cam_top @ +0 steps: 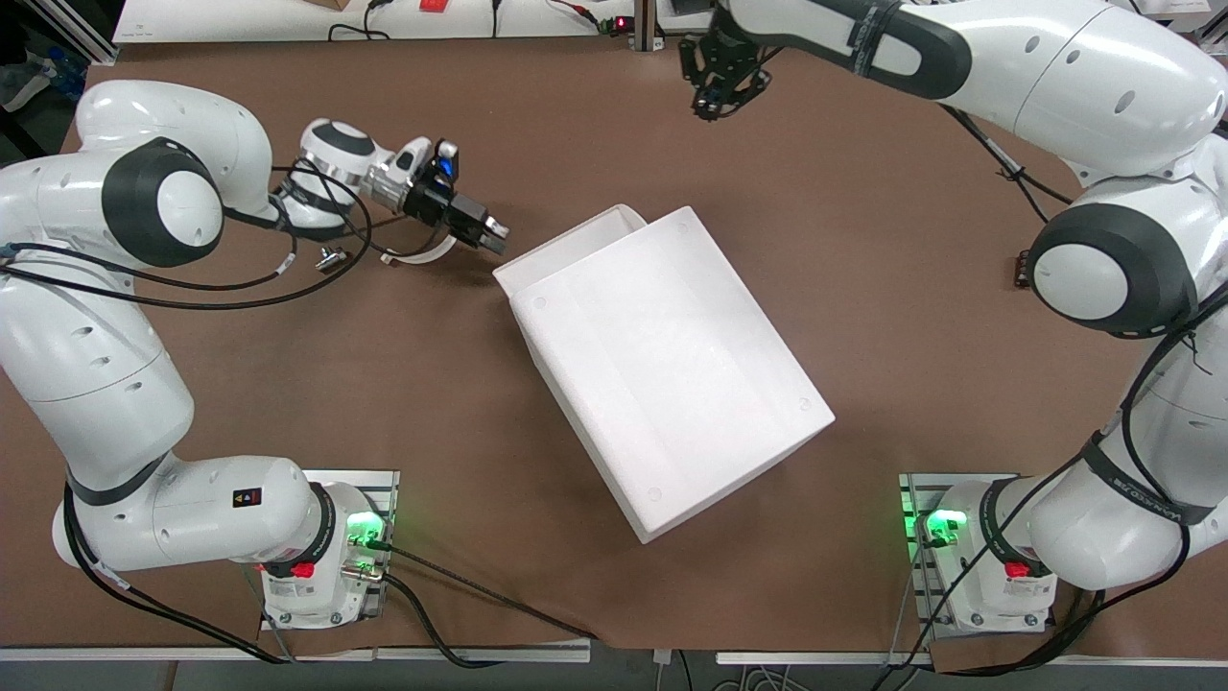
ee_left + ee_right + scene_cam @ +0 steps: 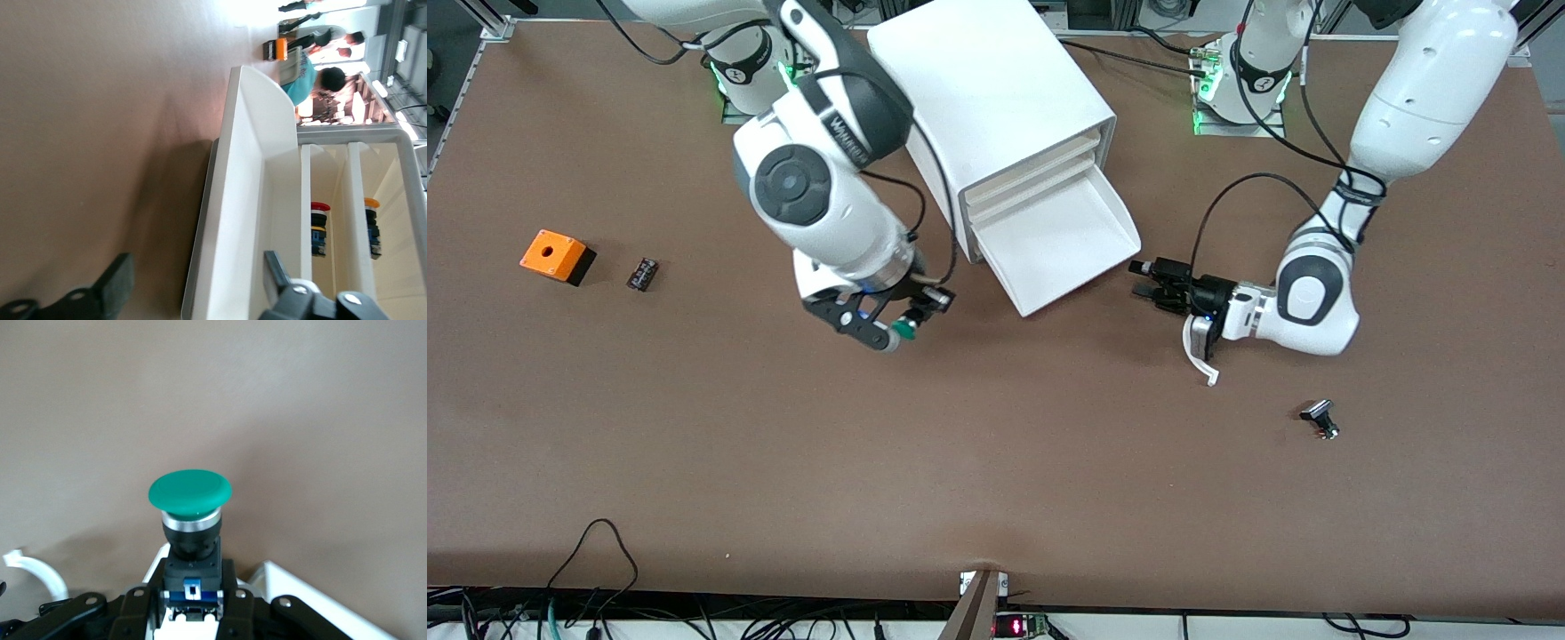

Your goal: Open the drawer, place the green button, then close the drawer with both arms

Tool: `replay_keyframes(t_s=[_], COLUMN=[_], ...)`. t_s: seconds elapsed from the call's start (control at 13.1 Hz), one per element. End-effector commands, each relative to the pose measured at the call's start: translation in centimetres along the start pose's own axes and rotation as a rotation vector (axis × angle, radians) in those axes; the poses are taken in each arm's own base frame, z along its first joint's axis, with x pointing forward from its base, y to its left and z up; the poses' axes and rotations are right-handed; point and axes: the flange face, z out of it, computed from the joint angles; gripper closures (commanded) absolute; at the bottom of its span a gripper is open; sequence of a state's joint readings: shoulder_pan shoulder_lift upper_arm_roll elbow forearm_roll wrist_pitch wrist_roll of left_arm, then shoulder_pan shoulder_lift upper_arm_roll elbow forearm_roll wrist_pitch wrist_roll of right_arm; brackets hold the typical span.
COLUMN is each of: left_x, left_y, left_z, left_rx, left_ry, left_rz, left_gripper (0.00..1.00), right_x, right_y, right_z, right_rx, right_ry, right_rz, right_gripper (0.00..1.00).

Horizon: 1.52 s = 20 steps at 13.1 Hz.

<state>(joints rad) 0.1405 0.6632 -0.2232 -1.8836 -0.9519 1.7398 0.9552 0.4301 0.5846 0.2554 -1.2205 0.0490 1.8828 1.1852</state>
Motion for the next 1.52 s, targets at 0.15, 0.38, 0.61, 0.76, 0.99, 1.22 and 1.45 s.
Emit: replay_keyframes(t_s=[0.15, 0.38, 0.61, 0.76, 0.99, 1.22, 1.45], left_x=[2.6, 4.1, 4.9, 5.2, 6.4, 7.2, 8.3], left_y=[8.4, 13.1, 17.6, 19.9, 23.9, 27.3, 27.7], left_z=[-6.8, -11.3, -14.6, -15.7, -13.8, -14.2, -16.4], left_rx=[0.243, 0.441, 0.607, 0.682, 0.926, 1.041, 1.044], left_ry=[-0.133, -0.205, -0.219, -0.189, -0.164, -0.131, -0.072], left_rz=[-0.087, -0.17, -0.356, -0.472, -0.598, -0.658, -0.642], left_gripper=[0.0, 0.0, 0.0, 0.0, 0.0, 0.0, 0.0], right_x=[-8.8, -13.5, -17.2, -18.5, -18.8, -19.2, -19.2], right_y=[-4.5, -6.2, -7.6, -7.7, -7.6, -7.3, -7.1], right_z=[3.6, 8.4, 13.5, 16.1, 18.9, 21.1, 21.9], right_rx=[0.045, 0.062, 0.11, 0.102, 0.102, 0.087, 0.076], right_ry=[0.038, 0.015, -0.012, -0.025, -0.044, -0.049, -0.047], right_rz=[0.108, 0.189, 0.284, 0.331, 0.419, 0.441, 0.435], right_gripper=[1.0, 1.0, 1.0, 1.0, 1.0, 1.0, 0.58])
